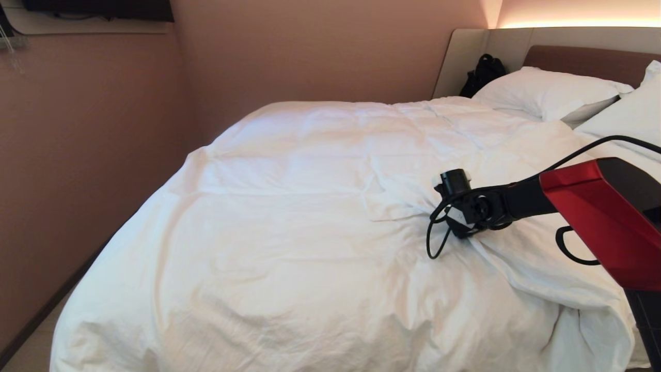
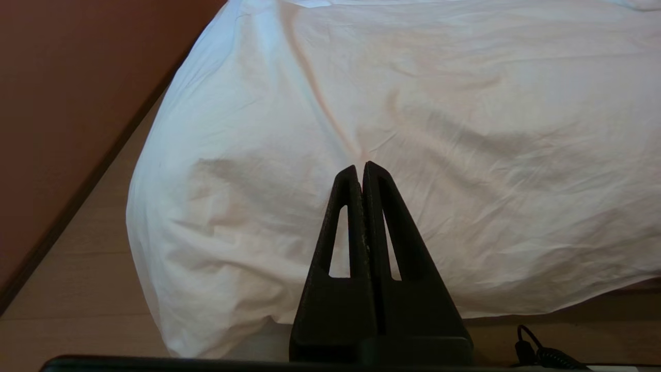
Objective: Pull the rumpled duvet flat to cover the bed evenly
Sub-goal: Flatten the corners of the folded blanket
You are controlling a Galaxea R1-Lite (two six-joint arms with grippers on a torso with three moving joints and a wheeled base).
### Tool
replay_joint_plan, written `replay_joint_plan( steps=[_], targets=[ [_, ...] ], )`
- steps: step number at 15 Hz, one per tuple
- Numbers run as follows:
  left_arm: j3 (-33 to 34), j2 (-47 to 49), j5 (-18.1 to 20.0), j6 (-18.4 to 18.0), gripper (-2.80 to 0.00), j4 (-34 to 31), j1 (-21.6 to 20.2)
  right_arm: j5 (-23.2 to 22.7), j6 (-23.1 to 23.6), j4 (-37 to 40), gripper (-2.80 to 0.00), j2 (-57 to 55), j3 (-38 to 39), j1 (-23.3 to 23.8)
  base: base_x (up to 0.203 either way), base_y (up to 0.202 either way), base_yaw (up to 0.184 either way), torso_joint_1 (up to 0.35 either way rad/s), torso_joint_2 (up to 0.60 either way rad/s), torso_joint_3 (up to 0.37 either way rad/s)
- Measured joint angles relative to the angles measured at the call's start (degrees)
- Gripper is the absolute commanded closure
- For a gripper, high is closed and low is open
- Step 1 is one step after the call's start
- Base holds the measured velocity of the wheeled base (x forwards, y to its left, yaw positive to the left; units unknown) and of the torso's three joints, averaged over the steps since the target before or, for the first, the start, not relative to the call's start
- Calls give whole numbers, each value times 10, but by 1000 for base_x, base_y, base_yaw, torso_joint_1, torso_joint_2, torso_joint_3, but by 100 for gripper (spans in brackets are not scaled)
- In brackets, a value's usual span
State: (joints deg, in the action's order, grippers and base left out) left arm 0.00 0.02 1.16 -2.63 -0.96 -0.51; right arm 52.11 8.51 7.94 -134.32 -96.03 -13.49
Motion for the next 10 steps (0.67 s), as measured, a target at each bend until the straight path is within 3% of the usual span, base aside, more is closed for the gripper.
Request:
replay_joint_plan(
  steps=[10],
  targets=[
    [0, 0, 0, 0, 0, 0, 0, -3, -17, 1, 0, 10, 0, 19, 0, 0, 0, 0, 0, 0]
  ],
)
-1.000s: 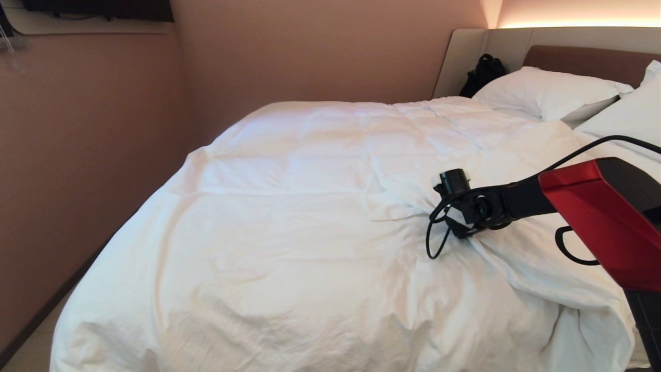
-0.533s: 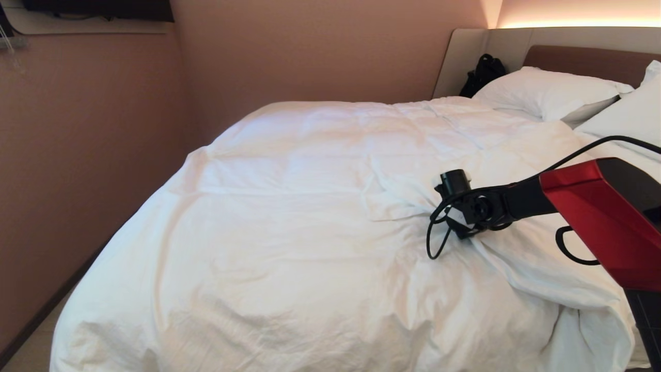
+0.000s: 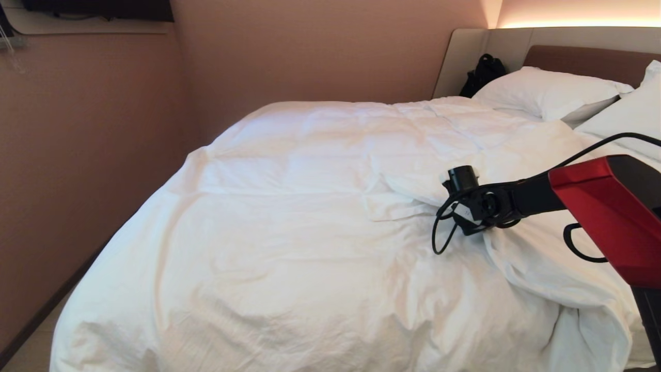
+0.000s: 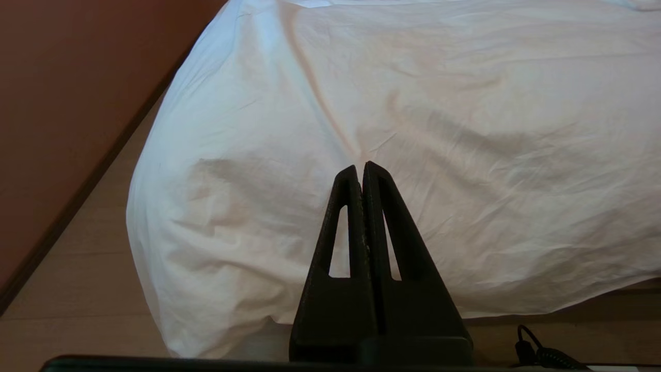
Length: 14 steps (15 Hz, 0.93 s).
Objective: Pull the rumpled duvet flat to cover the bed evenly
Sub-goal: Flatten the corners of the folded blanket
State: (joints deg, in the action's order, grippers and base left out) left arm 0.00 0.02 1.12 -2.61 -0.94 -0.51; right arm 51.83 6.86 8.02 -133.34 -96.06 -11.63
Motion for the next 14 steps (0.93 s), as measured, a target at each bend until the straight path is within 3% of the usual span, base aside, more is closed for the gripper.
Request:
replay_joint_plan(
  steps=[7, 14],
  targets=[
    [0, 0, 0, 0, 0, 0, 0, -26, -10, 3, 0, 71, 46, 47, 0, 0, 0, 0, 0, 0],
    [0, 0, 0, 0, 0, 0, 0, -56, -13, -9, 0, 180, 179, 98, 0, 0, 0, 0, 0, 0]
  ],
)
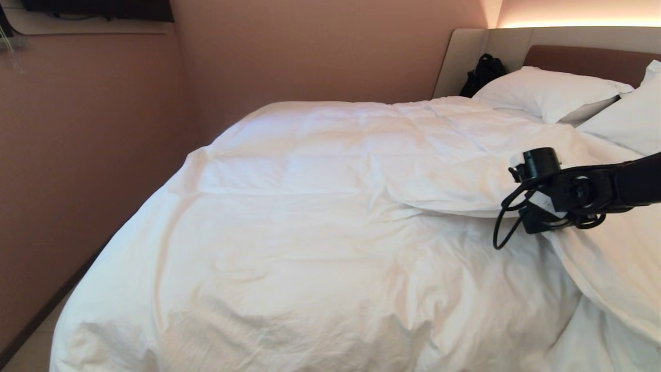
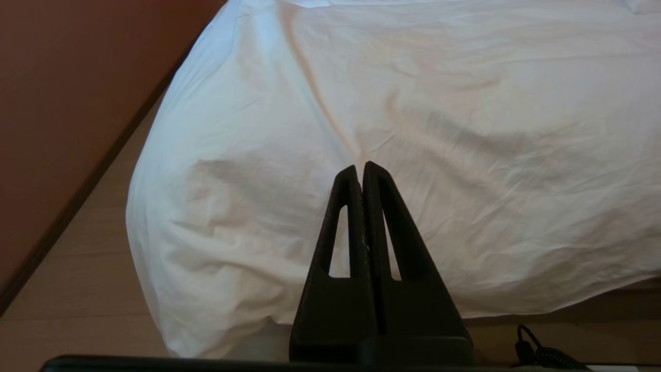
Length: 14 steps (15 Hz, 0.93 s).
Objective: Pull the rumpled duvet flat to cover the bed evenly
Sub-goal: Flatten the corners of the folded blanket
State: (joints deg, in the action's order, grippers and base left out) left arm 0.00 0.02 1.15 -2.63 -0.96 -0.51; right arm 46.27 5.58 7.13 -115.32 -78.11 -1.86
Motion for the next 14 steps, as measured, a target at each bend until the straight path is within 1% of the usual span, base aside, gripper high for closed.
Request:
replay_joint_plan(
  steps=[3, 9, 14],
  targets=[
    [0, 0, 0, 0, 0, 0, 0, -21, 4, -24, 0, 37, 62, 50, 0, 0, 0, 0, 0, 0],
    [0, 0, 0, 0, 0, 0, 0, -77, 10, -70, 0, 116, 173, 141, 0, 0, 0, 0, 0, 0],
    [0, 0, 0, 0, 0, 0, 0, -128, 44, -149, 0, 155, 284, 241, 0, 0, 0, 0, 0, 0]
  ],
)
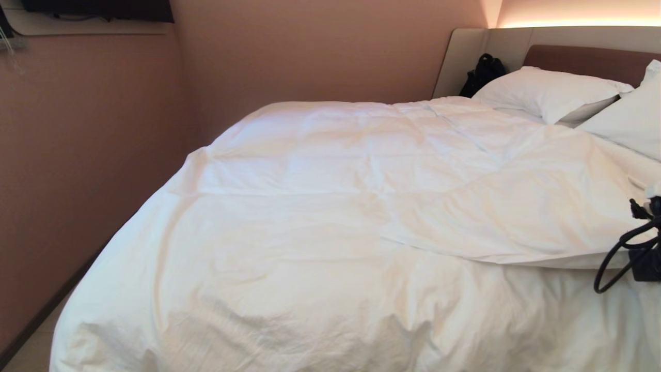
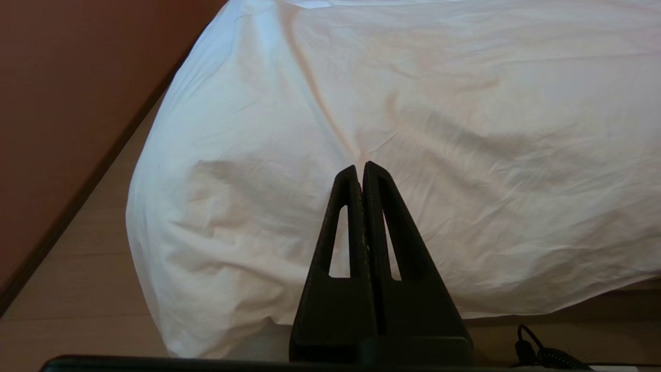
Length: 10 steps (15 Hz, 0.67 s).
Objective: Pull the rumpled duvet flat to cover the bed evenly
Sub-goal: Flatten the corners of the folded blanket
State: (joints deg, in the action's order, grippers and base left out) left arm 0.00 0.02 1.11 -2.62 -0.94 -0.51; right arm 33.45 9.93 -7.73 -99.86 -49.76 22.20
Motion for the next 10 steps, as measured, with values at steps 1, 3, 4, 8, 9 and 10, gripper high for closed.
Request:
replay_joint_plan(
  steps=[1, 3, 4, 8, 9, 10],
  targets=[
    [0, 0, 0, 0, 0, 0, 0, -11, 8, -18, 0, 1, 16, 15, 0, 0, 0, 0, 0, 0],
    [0, 0, 0, 0, 0, 0, 0, -31, 22, -52, 0, -5, 34, 39, 0, 0, 0, 0, 0, 0],
    [0, 0, 0, 0, 0, 0, 0, -39, 26, -66, 0, -10, 38, 48, 0, 0, 0, 0, 0, 0],
    [0, 0, 0, 0, 0, 0, 0, -66, 39, -112, -64, -36, 44, 76, 0, 0, 0, 0, 0, 0],
    [0, 0, 0, 0, 0, 0, 0, -70, 40, -123, -280, -43, 46, 77, 0, 0, 0, 0, 0, 0],
    [0, 0, 0, 0, 0, 0, 0, -72, 40, -133, -280, -48, 46, 78, 0, 0, 0, 0, 0, 0]
  ],
)
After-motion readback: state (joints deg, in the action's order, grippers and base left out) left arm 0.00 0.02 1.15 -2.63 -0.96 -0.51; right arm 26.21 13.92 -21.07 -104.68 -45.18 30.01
